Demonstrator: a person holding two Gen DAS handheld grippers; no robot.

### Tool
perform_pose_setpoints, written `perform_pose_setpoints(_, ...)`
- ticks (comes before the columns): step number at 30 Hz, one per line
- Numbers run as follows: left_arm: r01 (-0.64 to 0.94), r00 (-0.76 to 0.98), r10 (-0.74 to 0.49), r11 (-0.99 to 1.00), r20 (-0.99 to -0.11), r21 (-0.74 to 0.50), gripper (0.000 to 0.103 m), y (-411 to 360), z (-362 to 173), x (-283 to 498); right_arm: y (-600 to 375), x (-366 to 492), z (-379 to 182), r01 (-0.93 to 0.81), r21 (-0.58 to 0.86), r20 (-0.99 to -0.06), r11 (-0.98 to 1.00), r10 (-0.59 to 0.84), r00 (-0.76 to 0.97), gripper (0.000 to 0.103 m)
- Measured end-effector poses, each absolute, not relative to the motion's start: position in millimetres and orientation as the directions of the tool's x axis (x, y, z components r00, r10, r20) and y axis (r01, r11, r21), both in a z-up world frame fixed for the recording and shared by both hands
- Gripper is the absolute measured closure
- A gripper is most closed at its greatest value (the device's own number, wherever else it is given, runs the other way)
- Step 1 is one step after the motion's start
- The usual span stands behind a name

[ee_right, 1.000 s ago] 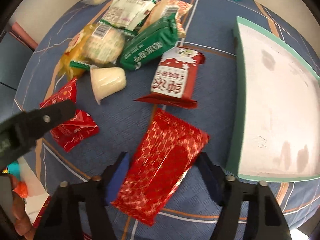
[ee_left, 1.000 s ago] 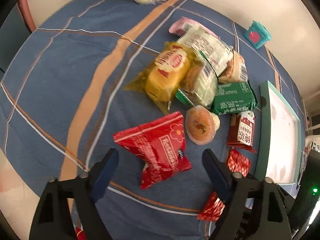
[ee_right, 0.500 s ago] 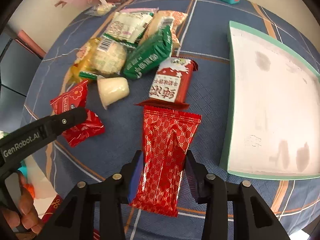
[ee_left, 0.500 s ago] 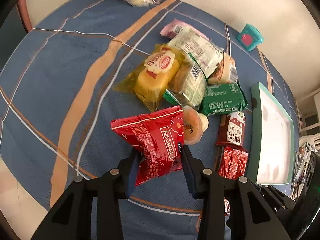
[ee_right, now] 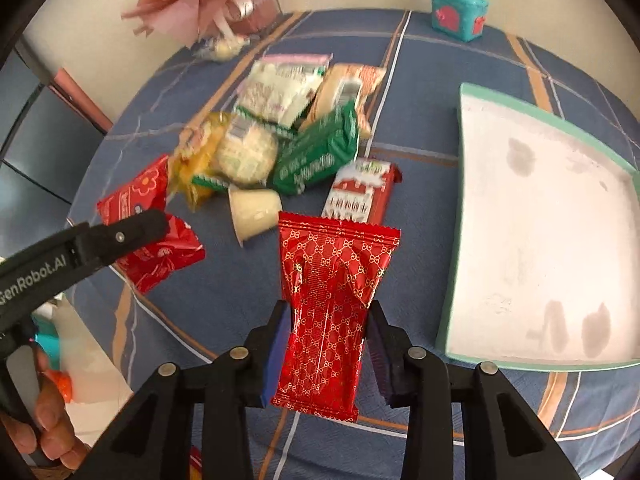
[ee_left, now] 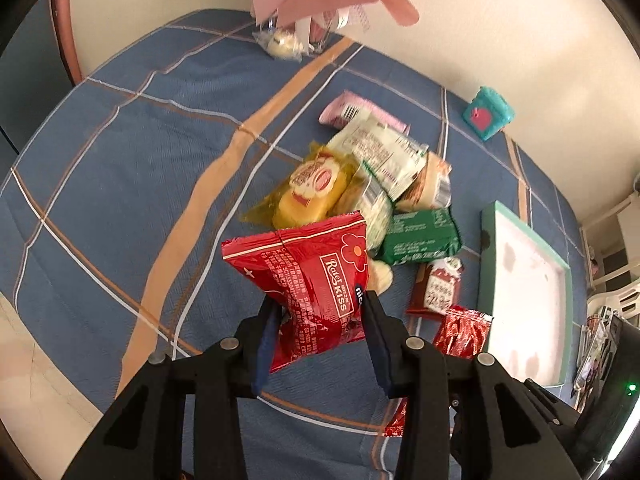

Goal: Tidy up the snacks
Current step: 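Carry both red snacks over the white tray and open both tools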

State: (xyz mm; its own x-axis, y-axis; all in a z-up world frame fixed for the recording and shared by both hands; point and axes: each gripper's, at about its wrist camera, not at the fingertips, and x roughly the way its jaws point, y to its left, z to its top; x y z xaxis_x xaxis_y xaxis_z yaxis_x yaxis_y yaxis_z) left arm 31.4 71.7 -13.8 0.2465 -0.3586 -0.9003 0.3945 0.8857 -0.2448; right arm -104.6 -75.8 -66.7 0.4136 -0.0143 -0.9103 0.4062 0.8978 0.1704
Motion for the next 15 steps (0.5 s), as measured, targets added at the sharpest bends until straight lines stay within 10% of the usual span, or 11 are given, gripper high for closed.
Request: perform_pose_setpoints(15, 0.497, 0.262, -0.405, 0.835, -0.876, -0.238, 0.061, -1.3, 21.6, 20.5, -143.0, -133.5, -38.0, 0.533, 0.259, -0.850, 0.805, -0.072, 0.522, 0.063)
